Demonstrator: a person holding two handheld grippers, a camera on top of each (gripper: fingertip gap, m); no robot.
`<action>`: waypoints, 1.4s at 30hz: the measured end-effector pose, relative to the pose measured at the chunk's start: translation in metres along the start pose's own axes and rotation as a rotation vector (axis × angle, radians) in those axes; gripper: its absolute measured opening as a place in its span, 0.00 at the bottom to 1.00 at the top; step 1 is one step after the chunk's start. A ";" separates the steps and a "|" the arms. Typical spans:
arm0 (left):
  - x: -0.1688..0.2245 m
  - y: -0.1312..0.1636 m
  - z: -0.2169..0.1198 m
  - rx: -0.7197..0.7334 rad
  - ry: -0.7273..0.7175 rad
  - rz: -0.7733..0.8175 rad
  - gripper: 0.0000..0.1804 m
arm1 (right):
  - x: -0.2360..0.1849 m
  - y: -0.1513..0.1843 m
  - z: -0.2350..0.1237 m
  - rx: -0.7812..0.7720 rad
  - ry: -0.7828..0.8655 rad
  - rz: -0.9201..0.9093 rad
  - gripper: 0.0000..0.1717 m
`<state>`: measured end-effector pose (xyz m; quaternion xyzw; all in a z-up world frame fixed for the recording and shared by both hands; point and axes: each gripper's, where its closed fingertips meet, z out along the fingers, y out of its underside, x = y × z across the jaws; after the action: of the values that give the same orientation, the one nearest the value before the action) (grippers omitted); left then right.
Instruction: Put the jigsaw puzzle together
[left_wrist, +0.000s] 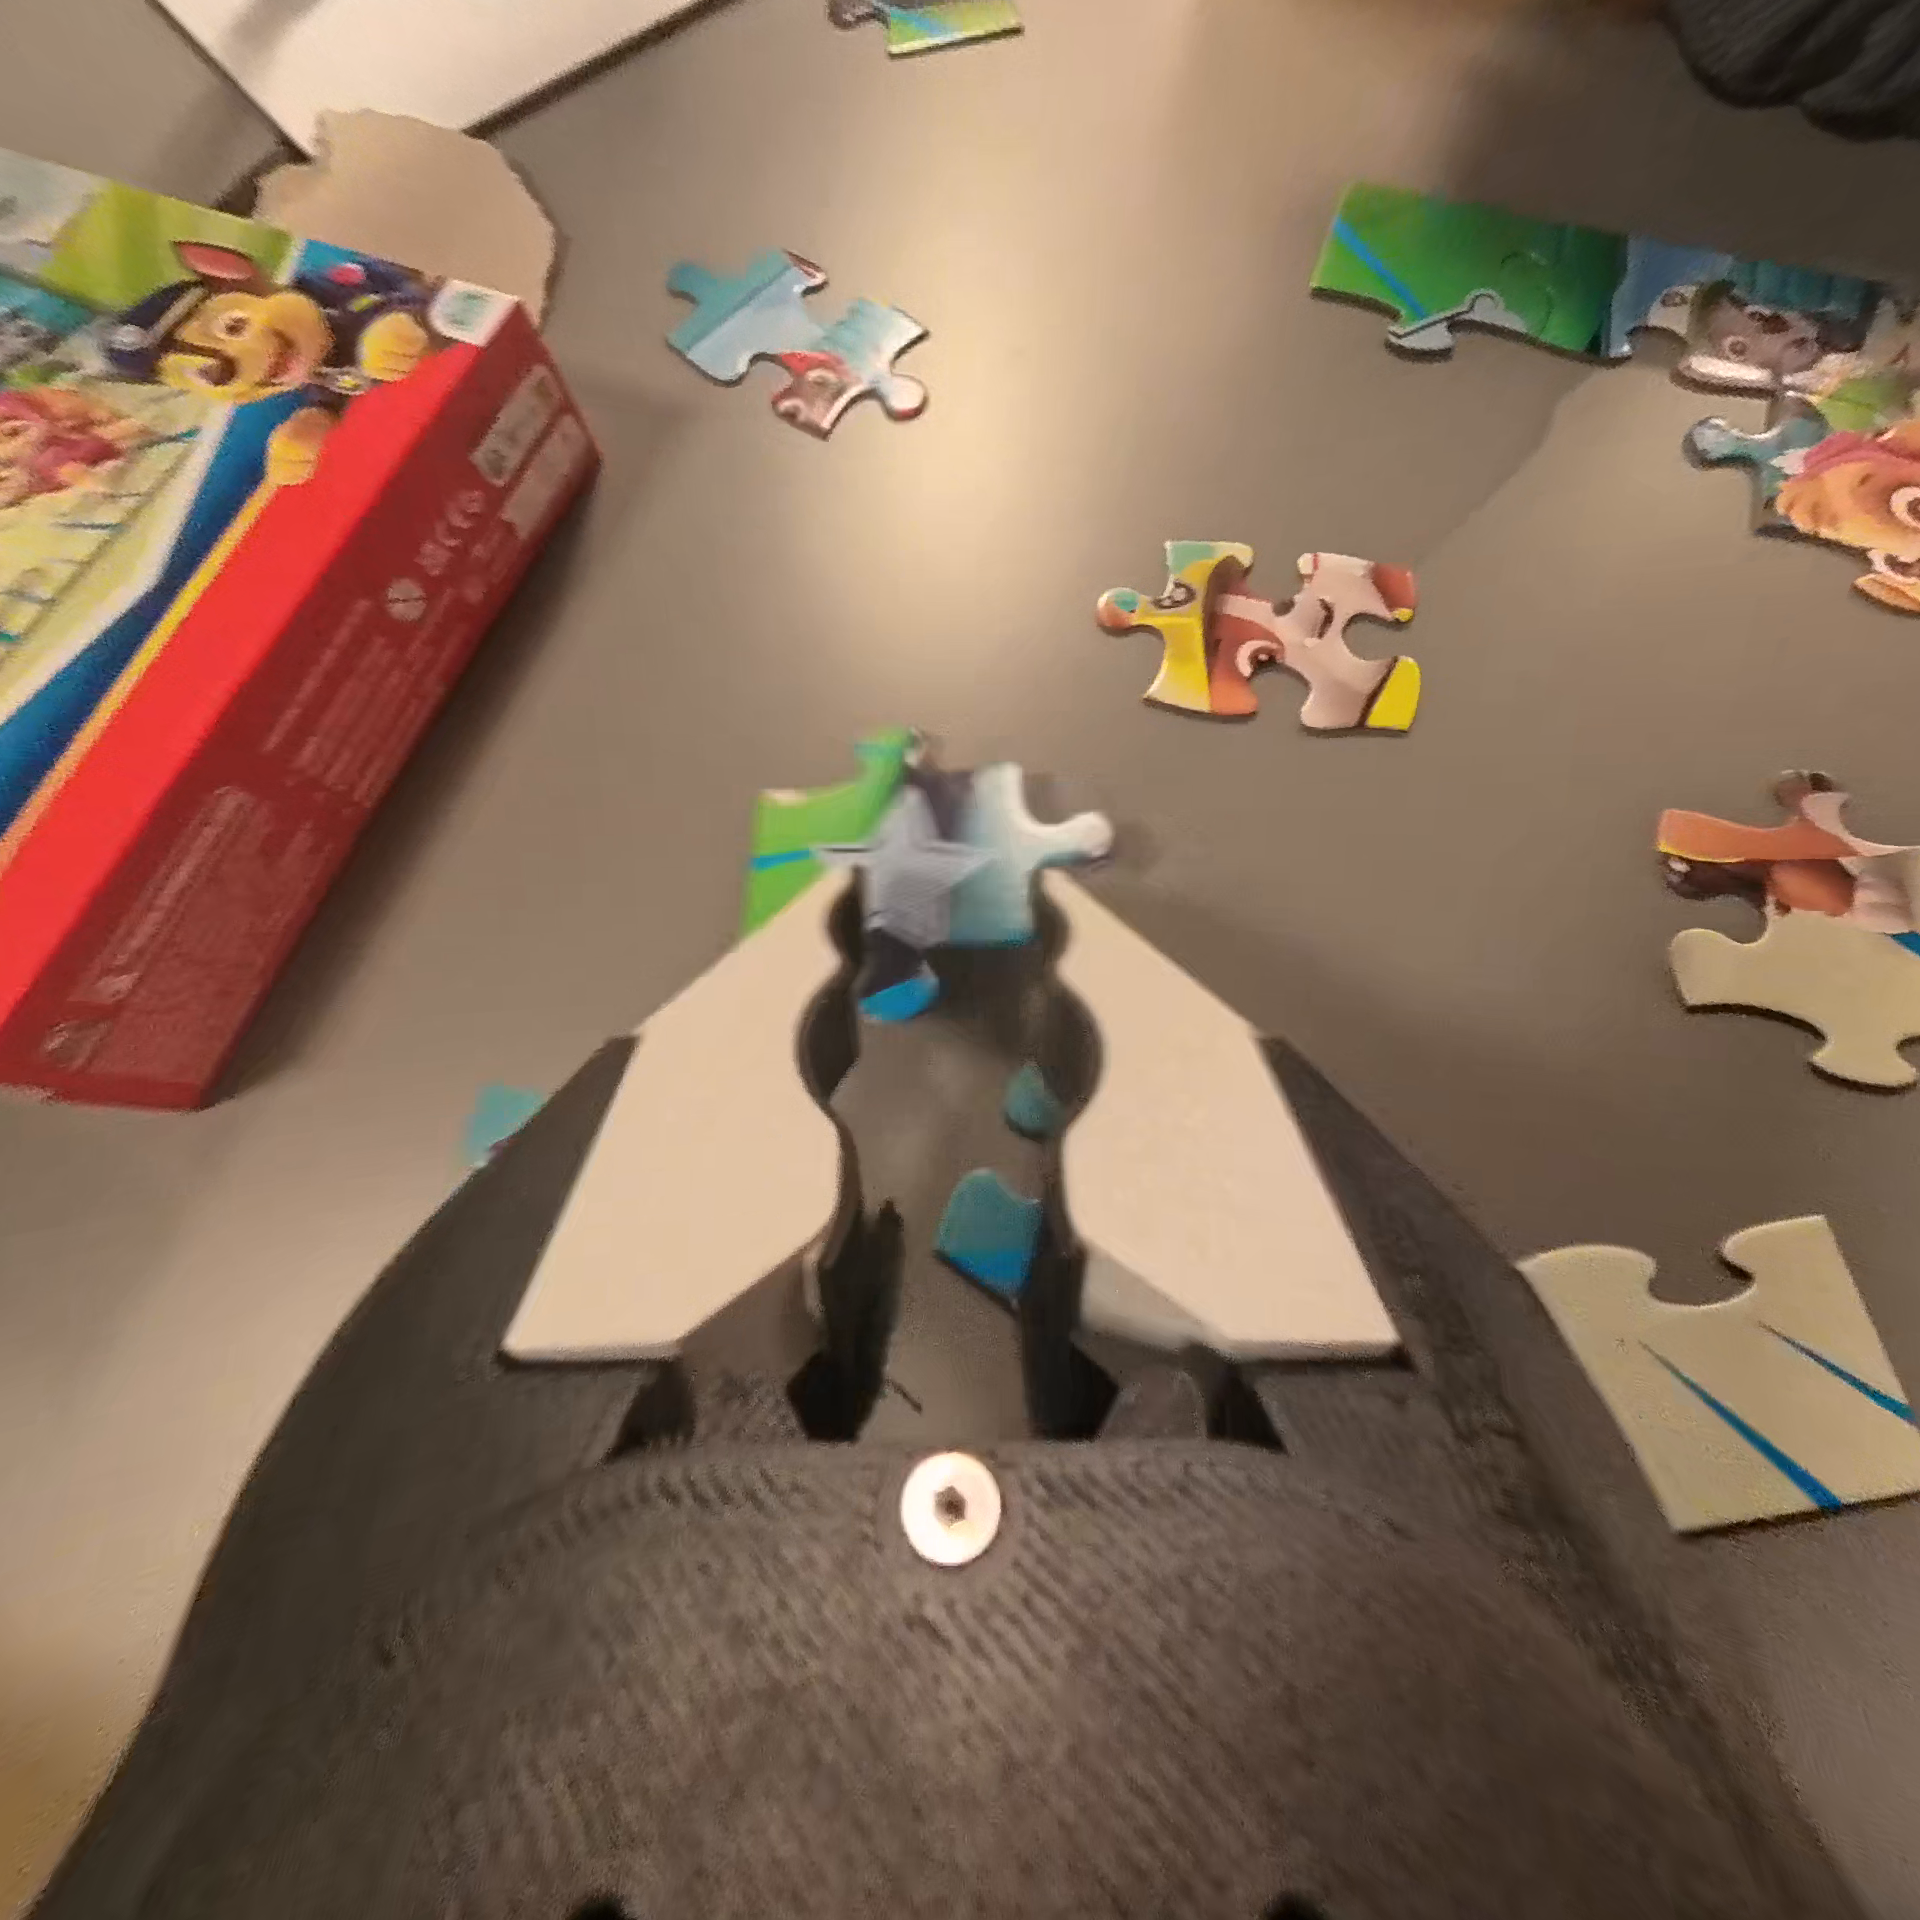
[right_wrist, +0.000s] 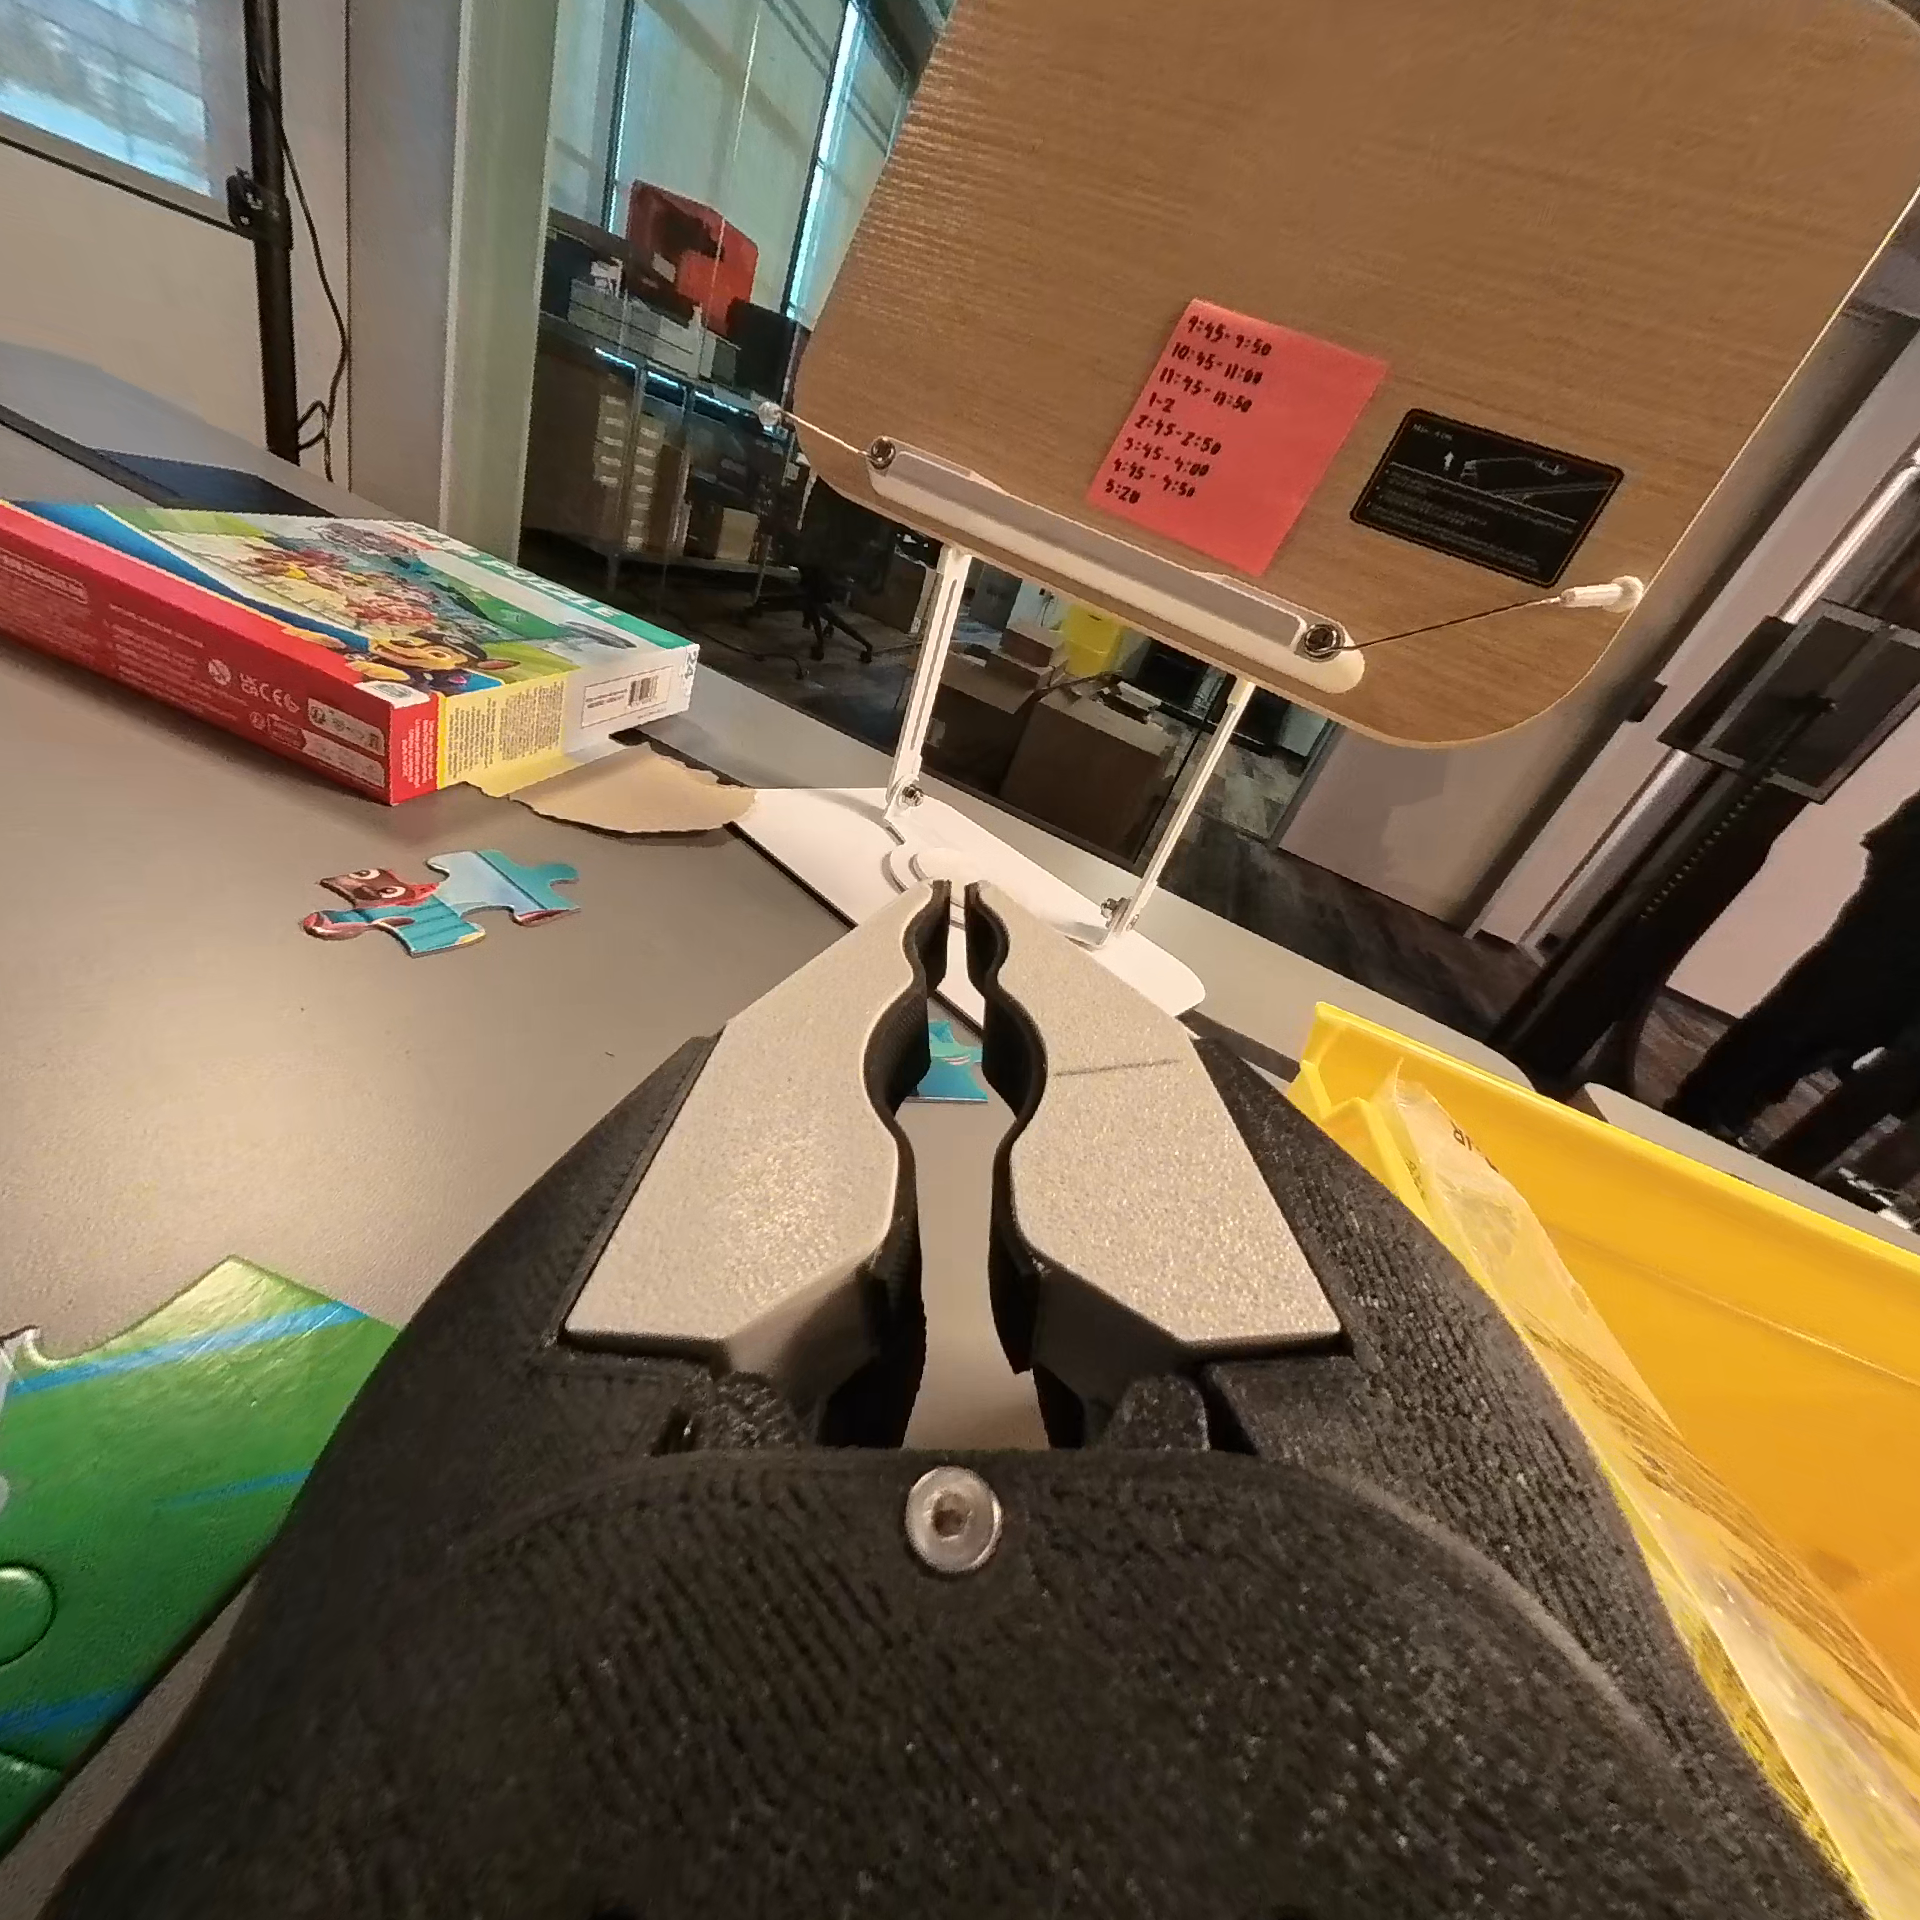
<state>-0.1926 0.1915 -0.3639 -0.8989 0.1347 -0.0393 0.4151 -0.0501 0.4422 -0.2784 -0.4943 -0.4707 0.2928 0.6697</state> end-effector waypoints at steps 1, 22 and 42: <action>-0.005 0.000 -0.003 0.018 -0.013 -0.016 0.16 | 0.000 0.000 0.000 0.000 -0.001 0.000 0.00; 0.045 0.075 -0.081 -0.110 -0.063 -0.283 0.43 | -0.001 0.001 0.001 -0.003 -0.015 0.017 0.00; 0.054 0.091 -0.082 -0.102 -0.121 -0.282 0.38 | -0.002 0.000 0.000 0.000 -0.022 0.021 0.00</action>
<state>-0.1742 0.0599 -0.3810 -0.9295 -0.0165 -0.0360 0.3667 -0.0510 0.4403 -0.2793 -0.4960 -0.4728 0.3052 0.6613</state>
